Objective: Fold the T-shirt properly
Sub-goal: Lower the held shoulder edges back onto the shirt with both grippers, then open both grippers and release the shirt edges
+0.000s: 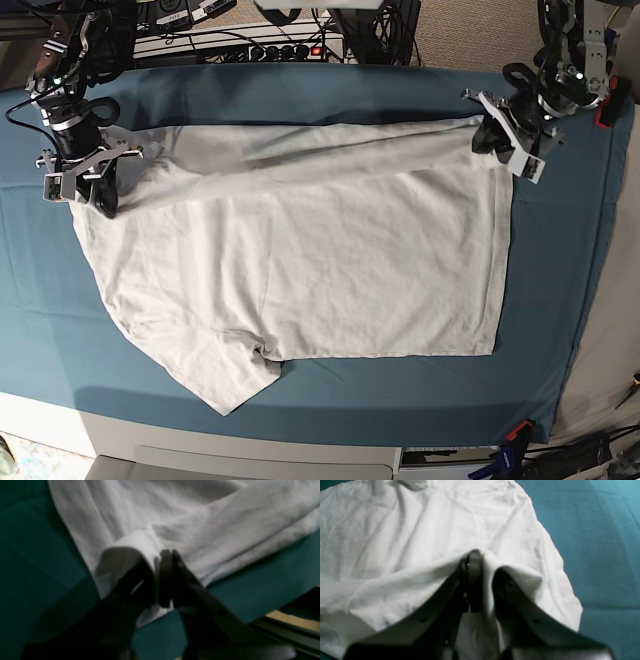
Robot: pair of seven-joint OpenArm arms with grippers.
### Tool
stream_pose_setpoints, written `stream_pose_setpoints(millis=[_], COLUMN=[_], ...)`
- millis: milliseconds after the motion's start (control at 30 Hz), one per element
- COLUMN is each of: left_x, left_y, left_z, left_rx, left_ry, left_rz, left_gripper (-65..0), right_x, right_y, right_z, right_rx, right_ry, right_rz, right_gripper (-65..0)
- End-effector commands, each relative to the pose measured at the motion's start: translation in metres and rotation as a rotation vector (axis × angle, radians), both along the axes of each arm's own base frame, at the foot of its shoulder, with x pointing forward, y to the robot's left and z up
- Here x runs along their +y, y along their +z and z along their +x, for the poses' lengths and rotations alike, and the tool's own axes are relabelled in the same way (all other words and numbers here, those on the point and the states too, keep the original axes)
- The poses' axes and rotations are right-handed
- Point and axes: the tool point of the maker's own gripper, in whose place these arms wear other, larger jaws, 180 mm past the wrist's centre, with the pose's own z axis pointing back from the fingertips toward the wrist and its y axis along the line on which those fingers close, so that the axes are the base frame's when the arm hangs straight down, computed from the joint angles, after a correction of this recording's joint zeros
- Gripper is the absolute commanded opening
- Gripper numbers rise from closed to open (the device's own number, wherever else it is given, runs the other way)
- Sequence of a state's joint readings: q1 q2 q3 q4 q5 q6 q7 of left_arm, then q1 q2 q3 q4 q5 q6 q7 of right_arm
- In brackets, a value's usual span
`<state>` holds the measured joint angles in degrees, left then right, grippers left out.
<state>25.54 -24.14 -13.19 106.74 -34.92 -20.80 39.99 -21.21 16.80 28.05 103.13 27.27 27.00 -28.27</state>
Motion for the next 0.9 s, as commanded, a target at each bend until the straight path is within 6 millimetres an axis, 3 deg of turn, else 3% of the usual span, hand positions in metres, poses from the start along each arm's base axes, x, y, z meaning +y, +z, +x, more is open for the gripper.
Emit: stream_pose_setpoints(millis=[0, 233, 767, 800, 867], left_x=[0.002, 0.002, 0.005, 0.006, 0.008], left_y=[0.013, 0.029, 0.029, 0.028, 0.029], left_z=[0.013, 0.035, 0.037, 0.037, 0.039], left_rx=[-0.058, -0.125, -0.135, -0.137, -0.151], left_ry=[0.000, 0.002, 0.001, 0.000, 0.007], left_rz=[0.000, -0.008, 0.017, 0.029, 0.044], left_gripper=[-65.0, -65.0, -65.0, -60.4, -45.3], right_x=[-0.002, -0.002, -0.003, -0.002, -0.001], right_y=[0.017, 0.016, 0.011, 0.009, 0.008], right_z=[0.007, 0.006, 0.004, 0.003, 0.003], right_rx=[-0.059, -0.052, -0.030, -0.027, -0.027], right_ry=[0.006, 0.004, -0.001, -0.003, -0.007], right_rz=[-0.011, -0.010, -0.024, -0.026, -0.021], right_gripper=[-65.0, -65.0, -65.0, -65.0, -49.3])
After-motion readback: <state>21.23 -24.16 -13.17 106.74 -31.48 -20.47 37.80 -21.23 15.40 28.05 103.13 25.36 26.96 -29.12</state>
